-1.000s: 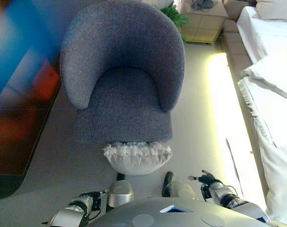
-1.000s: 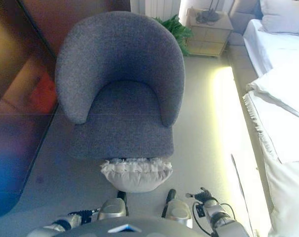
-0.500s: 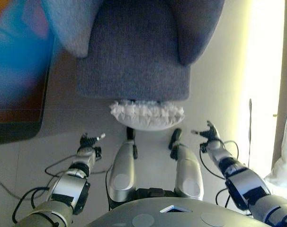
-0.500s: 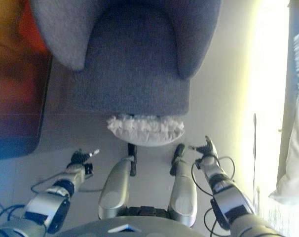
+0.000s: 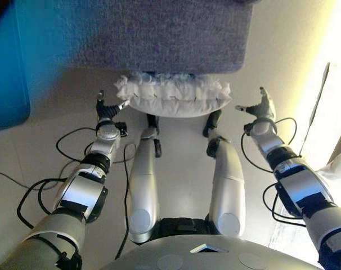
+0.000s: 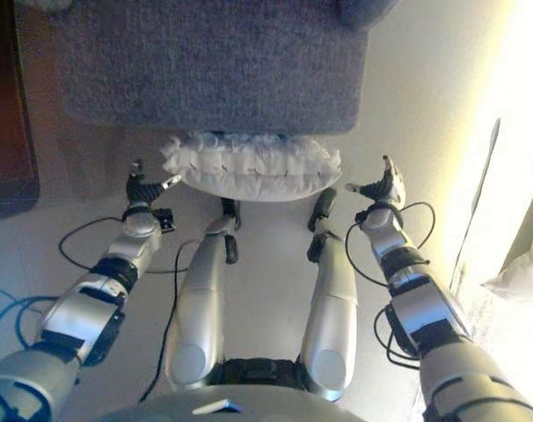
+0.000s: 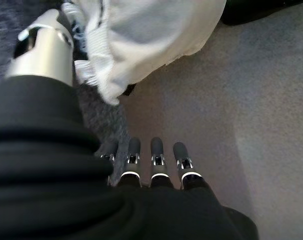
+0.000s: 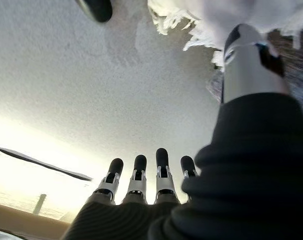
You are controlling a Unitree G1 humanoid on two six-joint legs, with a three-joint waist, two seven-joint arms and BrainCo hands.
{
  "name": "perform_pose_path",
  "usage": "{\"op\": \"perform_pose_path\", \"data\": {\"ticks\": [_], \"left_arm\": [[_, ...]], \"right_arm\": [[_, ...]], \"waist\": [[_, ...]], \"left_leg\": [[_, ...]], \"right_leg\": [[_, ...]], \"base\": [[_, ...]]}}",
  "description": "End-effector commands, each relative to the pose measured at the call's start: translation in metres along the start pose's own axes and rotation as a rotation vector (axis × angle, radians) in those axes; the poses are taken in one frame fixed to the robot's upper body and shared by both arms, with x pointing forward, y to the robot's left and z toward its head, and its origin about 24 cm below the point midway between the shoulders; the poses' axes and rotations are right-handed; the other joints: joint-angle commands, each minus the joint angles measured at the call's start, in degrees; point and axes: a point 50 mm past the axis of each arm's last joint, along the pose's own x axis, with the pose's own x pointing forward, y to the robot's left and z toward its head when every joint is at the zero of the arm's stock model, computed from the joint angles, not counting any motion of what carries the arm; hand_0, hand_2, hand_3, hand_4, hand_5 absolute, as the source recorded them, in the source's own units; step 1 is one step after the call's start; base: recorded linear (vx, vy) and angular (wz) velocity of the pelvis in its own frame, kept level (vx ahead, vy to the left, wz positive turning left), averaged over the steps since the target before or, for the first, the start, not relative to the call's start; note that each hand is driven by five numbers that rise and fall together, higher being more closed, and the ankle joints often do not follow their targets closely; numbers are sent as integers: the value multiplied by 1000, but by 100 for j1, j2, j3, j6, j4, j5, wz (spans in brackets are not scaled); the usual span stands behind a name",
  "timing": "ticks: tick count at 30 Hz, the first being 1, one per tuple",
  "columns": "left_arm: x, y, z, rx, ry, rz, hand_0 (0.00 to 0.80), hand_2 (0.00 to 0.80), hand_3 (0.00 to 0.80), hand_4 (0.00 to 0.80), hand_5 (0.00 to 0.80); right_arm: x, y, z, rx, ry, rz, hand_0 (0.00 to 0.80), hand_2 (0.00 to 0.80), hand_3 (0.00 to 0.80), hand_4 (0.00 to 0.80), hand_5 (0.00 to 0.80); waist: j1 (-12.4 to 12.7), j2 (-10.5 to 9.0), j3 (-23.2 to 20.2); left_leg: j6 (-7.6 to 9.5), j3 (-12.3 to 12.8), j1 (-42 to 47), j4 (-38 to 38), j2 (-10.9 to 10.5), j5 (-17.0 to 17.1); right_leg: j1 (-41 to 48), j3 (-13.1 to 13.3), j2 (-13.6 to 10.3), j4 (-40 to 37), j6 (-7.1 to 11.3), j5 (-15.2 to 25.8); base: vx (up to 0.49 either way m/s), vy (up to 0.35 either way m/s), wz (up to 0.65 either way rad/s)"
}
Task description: Pick up the cushion and take it to the sofa
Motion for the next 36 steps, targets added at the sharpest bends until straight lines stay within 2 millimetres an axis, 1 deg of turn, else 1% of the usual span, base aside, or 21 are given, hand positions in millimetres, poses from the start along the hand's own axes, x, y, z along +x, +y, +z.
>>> {"op": "perform_pose_path", "data": {"ticks": [1, 4, 7, 10, 11, 12, 17, 20, 21, 23, 24, 25, 26, 28, 29, 30, 33, 34, 35, 36], "left_arm": [[5, 10, 19, -53, -122, -39, 0, 0, 0, 0, 0], [7, 10, 31, -58, -167, -47, 0, 0, 0, 0, 0], [13, 17, 45, -81, -208, -49, 0, 0, 0, 0, 0], [16, 20, 55, -97, -240, -75, 0, 0, 0, 0, 0], [16, 20, 57, -101, -248, -88, 0, 0, 0, 0, 0], [15, 19, 55, -100, -243, -95, 0, 0, 0, 0, 0], [18, 20, 60, -137, -245, -146, 0, 0, 0, 0, 0], [17, 17, 61, -174, -246, -182, 0, 0, 0, 0, 0], [18, 17, 63, -189, -252, -196, 0, 0, 0, 0, 0], [17, 12, 66, -235, -264, -243, 0, 0, 0, 0, 0], [14, 3, 68, -263, -271, -281, 0, 0, 0, 0, 0], [14, -2, 75, -284, -286, -316, 0, 0, 0, 0, 0], [12, -7, 75, -288, -284, -346, 0, 0, 0, 0, 0], [11, -13, 82, -311, -285, -417, 0, 0, 0, 0, 0], [12, -12, 90, -312, -306, -440, 0, 0, 0, 0, 0], [10, -14, 90, -317, -301, -479, 0, 0, 0, 0, 0], [10, -14, 96, -332, -321, -534, 0, 0, 0, 0, 0], [11, -16, 105, -326, -323, -574, 0, 0, 0, 0, 0], [14, -11, 112, -324, -327, -595, 0, 0, 0, 0, 0], [14, -9, 112, -320, -329, -610, 0, 0, 0, 0, 0]], "right_arm": [[7, -27, -2, -37, -57, -80, 0, 0, 0, 0, 0], [13, -37, 12, -45, -114, -98, 0, 0, 0, 0, 0], [18, -46, 27, -76, -181, -93, 0, 0, 0, 0, 0], [21, -52, 37, -72, -223, -75, 0, 0, 0, 0, 0], [22, -54, 42, -76, -242, -63, 0, 0, 0, 0, 0], [21, -53, 40, -80, -243, -54, 0, 0, 0, 0, 0], [23, -51, 58, -114, -323, 41, 0, 0, 0, 0, 0], [22, -49, 64, -111, -361, 70, 0, 0, 0, 0, 0], [22, -50, 69, -110, -392, 81, 0, 0, 0, 0, 0], [16, -35, 74, -110, -427, 90, 0, 0, 0, 0, 0], [14, -30, 76, -102, -452, 107, 0, 0, 0, 0, 0], [12, -27, 81, -86, -480, 124, 0, 0, 0, 0, 0], [7, -18, 82, -83, -488, 151, 0, 0, 0, 0, 0], [4, -15, 89, -84, -512, 203, 0, 0, 0, 0, 0], [5, -19, 96, -84, -532, 210, 0, 0, 0, 0, 0], [4, -19, 96, -85, -537, 234, 0, 0, 0, 0, 0], [4, -25, 103, -70, -576, 262, 0, 0, 0, 0, 0], [15, -50, 115, -49, -584, 280, 0, 0, 0, 0, 0], [18, -62, 118, -35, -602, 303, 0, 0, 0, 0, 0], [19, -68, 118, -20, -612, 322, 0, 0, 0, 0, 0]], "waist": [[-107, 250, -10], [-145, 306, -10], [-156, 343, -10], [-167, 363, -10], [-169, 373, -10], [-176, 376, -10], [-191, 417, -10], [-189, 434, -10], [-188, 441, -10], [-207, 488, -10], [-225, 513, -10], [-226, 517, -10], [-243, 514, -10], [-257, 505, -10], [-250, 503, -10], [-255, 493, -10], [-247, 472, -10], [-214, 471, -10], [-194, 453, -10], [-181, 434, -10]], "left_leg": [[65, -125, -643, 310, -44, -57], [58, -70, -1075, 569, -12, -124], [53, -37, -1556, 838, 70, -199], [48, -35, -1929, 1121, 107, -286], [48, -38, -2044, 1225, 111, -325], [-9, -76, -2000, 1378, 112, -563], [-10, -52, -2415, 1692, 136, -664], [-27, -43, -2554, 1803, 141, -680], [-24, -39, -2616, 1781, 138, -623], [-50, -19, -2673, 1803, 126, -691], [-43, -1, -2709, 1817, 123, -699], [18, 44, -2852, 1684, 135, -461], [-53, 0, -2814, 1874, 142, -720], [-65, 14, -2920, 1954, 176, -730], [-9, 60, -3044, 1824, 199, -481], [-82, 11, -2983, 1996, 203, -721], [-90, -22, -3079, 2066, 212, -729], [-102, -42, -3095, 2120, 210, -748], [-122, -97, -3173, 2216, 215, -769], [-127, -121, -3223, 2281, 213, -775]], "right_leg": [[-448, 408, 141, 243, 188, 26], [-873, 438, 169, 554, 150, -48], [-1341, 496, 176, 924, 118, -163], [-1713, 556, 149, 1235, 128, -227], [-1820, 581, 137, 1338, 133, -254], [-1777, 629, 132, 1505, 191, -478], [-2176, 727, 115, 1847, 212, -587], [-2317, 755, 105, 1967, 234, -600], [-2375, 759, 107, 1943, 232, -545], [-2448, 815, 142, 2005, 233, -640], [-2513, 840, 137, 2023, 263, -620], [-2657, 818, 136, 1888, 213, -388], [-2605, 870, 137, 2071, 274, -634], [-2703, 884, 116, 2120, 275, -636], [-2828, 843, 97, 1983, 225, -395], [-2755, 873, 82, 2142, 282, -619], [-2825, 860, 66, 2191, 279, -620], [-2829, 850, 61, 2209, 303, -608], [-2858, 823, 53, 2287, 307, -616], [-2887, 806, 35, 2336, 319, -614]], "base": [[-34, 67, 2], [-33, 72, -2], [-13, 48, -6], [12, 30, -9], [99, 10, -1], [101, 19, 1], [32, 26, -4], [19, 19, 0], [21, 44, 0], [22, 75, -2], [-69, 52, -1], [0, 0, 0], [0, 0, 0], [25, -14, 2], [28, -30, 4], [17, -30, 4], [49, -55, 7], [26, -91, 2], [23, -96, -1], [13, -87, -1]]}}
